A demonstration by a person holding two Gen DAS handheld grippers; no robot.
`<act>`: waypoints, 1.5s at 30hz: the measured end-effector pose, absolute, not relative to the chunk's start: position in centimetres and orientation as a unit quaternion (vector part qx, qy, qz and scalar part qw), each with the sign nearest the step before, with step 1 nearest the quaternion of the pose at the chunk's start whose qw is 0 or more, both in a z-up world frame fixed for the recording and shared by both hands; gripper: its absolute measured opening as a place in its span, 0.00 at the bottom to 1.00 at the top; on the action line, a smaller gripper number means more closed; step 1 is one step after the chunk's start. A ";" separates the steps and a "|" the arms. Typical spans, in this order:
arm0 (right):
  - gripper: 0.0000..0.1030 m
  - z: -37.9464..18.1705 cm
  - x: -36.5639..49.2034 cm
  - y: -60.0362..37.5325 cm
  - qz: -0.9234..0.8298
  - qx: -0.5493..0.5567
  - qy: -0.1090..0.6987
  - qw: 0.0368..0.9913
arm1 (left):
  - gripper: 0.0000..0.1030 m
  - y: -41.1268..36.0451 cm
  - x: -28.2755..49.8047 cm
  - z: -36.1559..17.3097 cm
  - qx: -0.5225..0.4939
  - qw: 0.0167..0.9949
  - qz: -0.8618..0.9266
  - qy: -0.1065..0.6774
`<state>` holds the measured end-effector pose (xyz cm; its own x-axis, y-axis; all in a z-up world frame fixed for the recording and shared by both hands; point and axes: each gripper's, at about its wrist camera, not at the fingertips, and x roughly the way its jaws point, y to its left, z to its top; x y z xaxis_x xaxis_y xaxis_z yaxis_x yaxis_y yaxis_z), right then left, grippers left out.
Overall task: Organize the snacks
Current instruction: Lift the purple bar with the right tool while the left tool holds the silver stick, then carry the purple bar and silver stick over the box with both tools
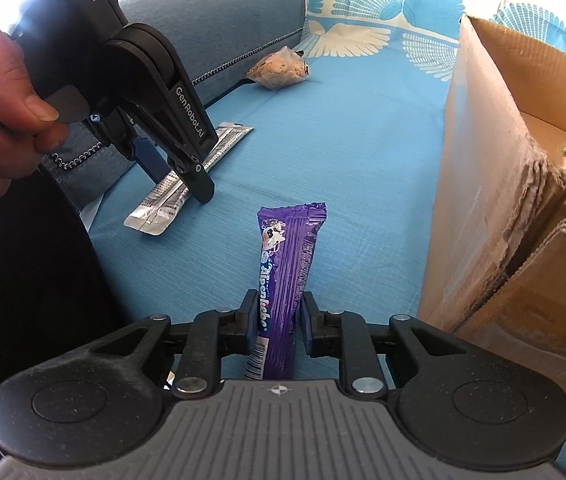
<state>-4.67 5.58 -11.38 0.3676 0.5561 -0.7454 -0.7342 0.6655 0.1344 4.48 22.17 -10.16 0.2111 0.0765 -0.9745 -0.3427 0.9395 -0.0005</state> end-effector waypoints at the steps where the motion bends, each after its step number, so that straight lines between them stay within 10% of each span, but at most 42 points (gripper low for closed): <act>1: 0.22 -11.4 -4.7 5.6 0.394 -0.112 0.401 0.820 | 0.40 22.1 4.5 -10.2 -0.108 0.771 0.135 0.613; 17: 0.21 -11.5 -4.8 5.6 0.396 -0.123 0.395 0.820 | 0.39 22.2 4.6 -10.2 -0.106 0.771 0.133 0.613; 25: 0.15 -10.6 -5.1 4.6 0.402 -0.115 0.383 0.824 | 0.24 22.1 4.0 -9.6 -0.102 0.784 0.132 0.599; 45: 0.15 2.1 -3.9 -6.8 0.320 -0.035 0.209 0.923 | 0.22 20.6 -1.6 -3.9 -0.098 0.869 0.119 0.470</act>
<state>-3.94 -6.82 2.08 0.7079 0.5763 -0.4083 -0.6058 0.7927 0.0685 -1.60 20.64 -3.92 0.5308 0.1151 -0.8396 -0.2982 0.9527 -0.0579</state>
